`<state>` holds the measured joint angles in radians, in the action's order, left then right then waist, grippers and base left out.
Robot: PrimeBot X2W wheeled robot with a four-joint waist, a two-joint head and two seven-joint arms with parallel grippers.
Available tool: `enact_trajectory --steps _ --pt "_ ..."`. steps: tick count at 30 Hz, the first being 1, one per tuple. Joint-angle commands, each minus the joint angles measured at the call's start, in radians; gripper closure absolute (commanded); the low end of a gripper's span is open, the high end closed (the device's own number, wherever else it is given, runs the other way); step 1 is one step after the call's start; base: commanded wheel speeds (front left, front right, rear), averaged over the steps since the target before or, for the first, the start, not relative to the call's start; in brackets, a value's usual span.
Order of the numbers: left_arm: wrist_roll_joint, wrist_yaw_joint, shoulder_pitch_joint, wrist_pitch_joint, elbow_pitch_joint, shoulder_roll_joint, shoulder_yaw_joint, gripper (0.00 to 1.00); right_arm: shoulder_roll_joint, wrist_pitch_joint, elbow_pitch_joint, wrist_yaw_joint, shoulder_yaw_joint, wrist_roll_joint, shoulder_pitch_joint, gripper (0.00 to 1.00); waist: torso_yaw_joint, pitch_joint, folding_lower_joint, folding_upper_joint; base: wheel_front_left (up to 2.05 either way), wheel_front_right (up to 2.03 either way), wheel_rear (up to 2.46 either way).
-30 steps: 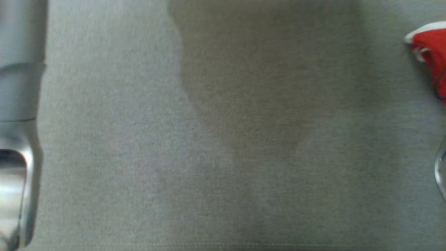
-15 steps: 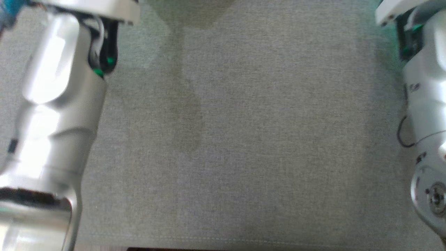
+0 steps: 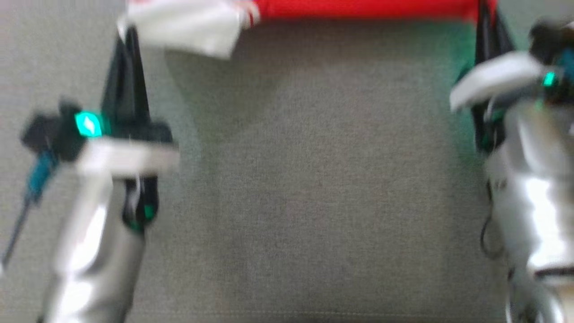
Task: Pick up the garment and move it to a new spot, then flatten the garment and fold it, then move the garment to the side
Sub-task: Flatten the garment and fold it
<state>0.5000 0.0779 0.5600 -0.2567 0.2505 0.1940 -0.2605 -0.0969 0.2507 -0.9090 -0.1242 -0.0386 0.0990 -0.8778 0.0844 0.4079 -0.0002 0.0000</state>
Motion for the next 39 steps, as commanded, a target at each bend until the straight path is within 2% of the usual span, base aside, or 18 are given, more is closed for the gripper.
enact_trajectory --steps 1,5,9,16,22,26,30,39 --pt "-0.010 -0.010 -0.035 -0.005 -0.060 0.043 0.040 1.00 0.018 0.011 0.047 -0.007 0.022 0.013 0.040 1.00 -0.007 -0.070 0.0002 0.0000 0.00 0.00 0.00" --pt "-0.011 -0.033 -0.222 0.003 -0.145 0.054 0.030 1.00 0.019 0.010 0.105 -0.007 0.029 0.055 0.190 1.00 -0.010 -0.166 0.0002 0.0000 0.00 0.00 0.00" --pt "0.005 -0.078 -0.394 0.031 -0.253 0.069 0.041 1.00 0.024 -0.008 0.193 -0.007 0.031 0.070 0.332 1.00 -0.021 -0.251 0.0002 0.0000 0.00 0.00 0.00" --pt "0.040 -0.138 -0.646 0.106 -0.409 0.077 0.029 1.00 0.040 -0.094 0.436 -0.007 -0.015 0.073 0.621 1.00 -0.022 -0.357 0.0002 0.0000 0.00 0.00 0.00" --pt "0.056 -0.172 -0.784 0.157 -0.499 0.092 0.018 1.00 0.046 -0.229 0.664 -0.007 -0.032 0.085 0.849 1.00 -0.020 -0.401 0.0002 0.0000 0.00 0.00 0.00" --pt "0.059 -0.170 -0.814 0.185 -0.503 0.105 0.005 1.00 0.046 -0.310 0.724 -0.007 -0.024 0.096 0.909 1.00 -0.022 -0.412 0.0002 0.0000 0.00 0.00 0.00" --pt "0.063 -0.150 -0.783 0.214 -0.467 0.116 -0.015 1.00 0.046 -0.410 0.766 -0.007 -0.015 0.094 0.915 1.00 -0.022 -0.417 0.0002 0.0000 0.00 0.00 0.00" --pt "0.077 -0.062 -0.570 0.287 -0.264 0.123 -0.065 1.00 0.047 -0.626 0.720 -0.007 -0.002 0.041 0.824 1.00 -0.017 -0.409 0.0002 0.0000 0.00 0.00 0.00"
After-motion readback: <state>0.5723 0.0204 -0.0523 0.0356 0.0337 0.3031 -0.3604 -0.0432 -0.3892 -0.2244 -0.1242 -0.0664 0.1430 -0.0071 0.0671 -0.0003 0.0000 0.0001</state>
